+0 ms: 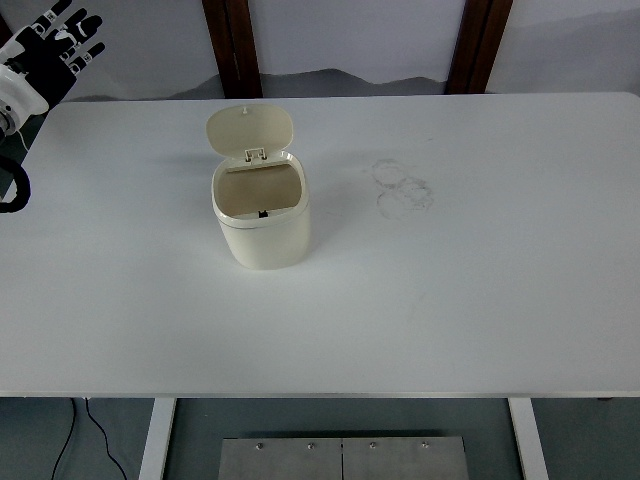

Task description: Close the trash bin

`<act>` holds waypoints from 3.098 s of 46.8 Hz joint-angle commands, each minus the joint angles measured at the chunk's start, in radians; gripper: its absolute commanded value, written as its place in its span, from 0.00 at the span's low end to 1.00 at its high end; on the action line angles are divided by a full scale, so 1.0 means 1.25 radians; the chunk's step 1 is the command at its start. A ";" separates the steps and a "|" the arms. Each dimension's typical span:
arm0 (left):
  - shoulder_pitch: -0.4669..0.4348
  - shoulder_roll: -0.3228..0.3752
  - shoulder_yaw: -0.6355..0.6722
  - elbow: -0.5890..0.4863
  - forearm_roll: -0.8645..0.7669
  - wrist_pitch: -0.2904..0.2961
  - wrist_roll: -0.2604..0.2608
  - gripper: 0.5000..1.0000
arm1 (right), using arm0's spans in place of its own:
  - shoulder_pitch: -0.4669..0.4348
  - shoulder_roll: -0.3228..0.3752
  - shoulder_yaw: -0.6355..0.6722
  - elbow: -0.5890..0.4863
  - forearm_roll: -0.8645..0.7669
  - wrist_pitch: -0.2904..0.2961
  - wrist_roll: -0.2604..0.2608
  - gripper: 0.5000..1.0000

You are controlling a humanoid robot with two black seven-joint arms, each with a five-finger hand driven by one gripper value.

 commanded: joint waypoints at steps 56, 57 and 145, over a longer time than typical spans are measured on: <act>0.005 -0.006 -0.001 -0.001 -0.008 0.008 0.000 1.00 | 0.000 0.000 0.000 0.000 -0.002 0.000 0.000 0.99; 0.005 -0.006 -0.001 -0.001 -0.008 0.008 0.000 1.00 | 0.000 0.000 0.000 0.000 -0.002 0.000 0.000 0.99; -0.444 0.069 0.487 -0.364 0.001 0.159 0.169 1.00 | 0.000 0.000 -0.001 0.000 -0.004 0.000 -0.001 0.99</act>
